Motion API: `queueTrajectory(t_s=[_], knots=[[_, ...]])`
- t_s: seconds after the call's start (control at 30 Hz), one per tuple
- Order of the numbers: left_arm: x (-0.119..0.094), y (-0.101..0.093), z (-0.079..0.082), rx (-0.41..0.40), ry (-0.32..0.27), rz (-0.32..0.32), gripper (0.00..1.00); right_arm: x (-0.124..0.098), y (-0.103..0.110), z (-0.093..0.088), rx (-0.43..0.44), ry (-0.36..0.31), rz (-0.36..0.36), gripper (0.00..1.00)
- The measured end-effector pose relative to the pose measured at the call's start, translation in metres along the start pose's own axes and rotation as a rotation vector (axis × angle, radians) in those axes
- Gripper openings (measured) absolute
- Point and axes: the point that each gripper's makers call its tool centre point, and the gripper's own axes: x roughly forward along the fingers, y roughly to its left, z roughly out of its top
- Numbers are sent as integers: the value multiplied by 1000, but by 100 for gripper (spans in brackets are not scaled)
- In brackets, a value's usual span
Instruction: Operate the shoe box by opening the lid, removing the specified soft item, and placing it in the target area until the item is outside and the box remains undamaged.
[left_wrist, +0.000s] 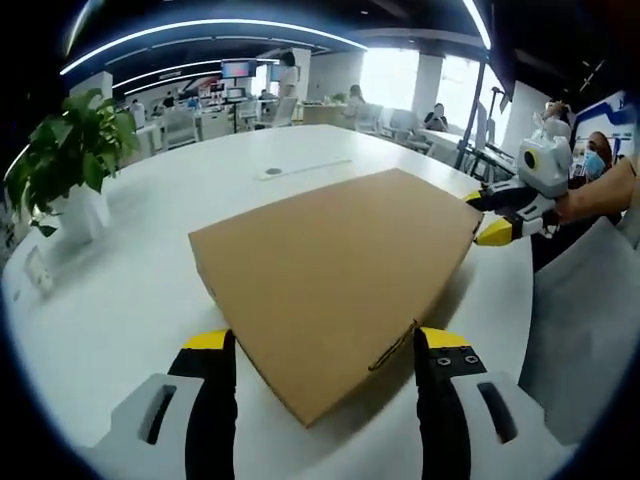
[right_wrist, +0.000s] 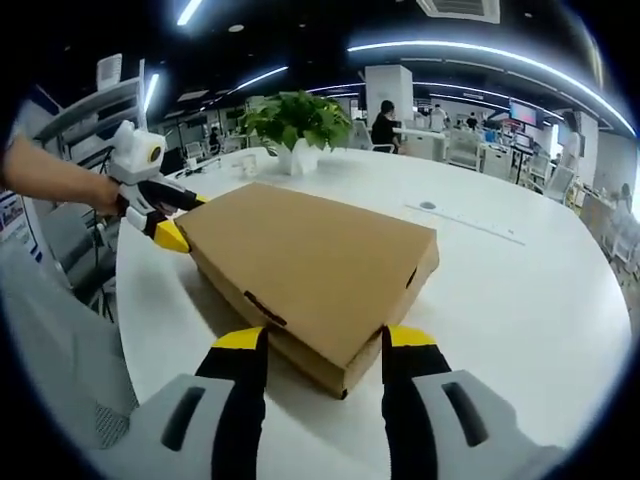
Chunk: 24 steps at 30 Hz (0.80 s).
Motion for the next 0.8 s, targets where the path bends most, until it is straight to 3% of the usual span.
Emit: queueTrajectory(t_s=[0.37,0.8], knots=[[-15,-6,-12,-9,11,7,74,-4,16,-4,-5,-6,5,42],[-19,-7,-14,-14,-7,21,76,-5,17,-4,9,-19,4,43]])
